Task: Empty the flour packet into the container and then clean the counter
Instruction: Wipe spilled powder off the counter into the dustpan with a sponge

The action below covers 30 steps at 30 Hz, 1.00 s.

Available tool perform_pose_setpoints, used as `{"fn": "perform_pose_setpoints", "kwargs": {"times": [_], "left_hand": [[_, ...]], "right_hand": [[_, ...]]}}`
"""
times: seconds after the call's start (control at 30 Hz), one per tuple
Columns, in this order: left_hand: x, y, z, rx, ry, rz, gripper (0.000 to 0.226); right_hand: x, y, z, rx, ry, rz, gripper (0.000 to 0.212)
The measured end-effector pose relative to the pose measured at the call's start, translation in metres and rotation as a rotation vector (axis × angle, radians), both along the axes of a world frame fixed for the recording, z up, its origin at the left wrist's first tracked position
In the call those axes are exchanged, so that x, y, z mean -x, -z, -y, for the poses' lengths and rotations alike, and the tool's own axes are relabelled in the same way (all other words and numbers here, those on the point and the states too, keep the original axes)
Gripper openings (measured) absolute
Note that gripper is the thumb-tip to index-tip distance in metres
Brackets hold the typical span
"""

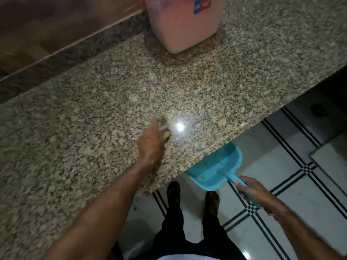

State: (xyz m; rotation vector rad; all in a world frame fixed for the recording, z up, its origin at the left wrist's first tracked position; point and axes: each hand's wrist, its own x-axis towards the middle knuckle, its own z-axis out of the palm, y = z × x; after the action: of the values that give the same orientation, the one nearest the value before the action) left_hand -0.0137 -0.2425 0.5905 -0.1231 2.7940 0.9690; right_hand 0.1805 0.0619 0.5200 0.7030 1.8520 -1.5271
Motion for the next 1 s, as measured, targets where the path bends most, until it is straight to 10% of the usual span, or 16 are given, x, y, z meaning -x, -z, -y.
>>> {"fn": "perform_pose_setpoints", "kwargs": {"times": [0.23, 0.5, 0.77, 1.0], "left_hand": [[0.132, 0.005, 0.139, 0.414, -0.472, -0.004, 0.034], [0.063, 0.009, -0.043, 0.094, 0.508, 0.001, 0.022], [0.22, 0.014, 0.016, 0.462, -0.19, -0.058, 0.034], [0.087, 0.013, -0.172, 0.076, 0.786, -0.131, 0.023]], "right_hand": [[-0.001, -0.003, 0.01, -0.085, 0.068, 0.011, 0.029], [-0.014, -0.016, -0.001, -0.11, 0.097, 0.031, 0.059], [-0.014, -0.023, -0.032, -0.139, 0.142, 0.006, 0.04], [-0.019, -0.023, -0.066, -0.103, 0.136, 0.014, 0.031]]}}
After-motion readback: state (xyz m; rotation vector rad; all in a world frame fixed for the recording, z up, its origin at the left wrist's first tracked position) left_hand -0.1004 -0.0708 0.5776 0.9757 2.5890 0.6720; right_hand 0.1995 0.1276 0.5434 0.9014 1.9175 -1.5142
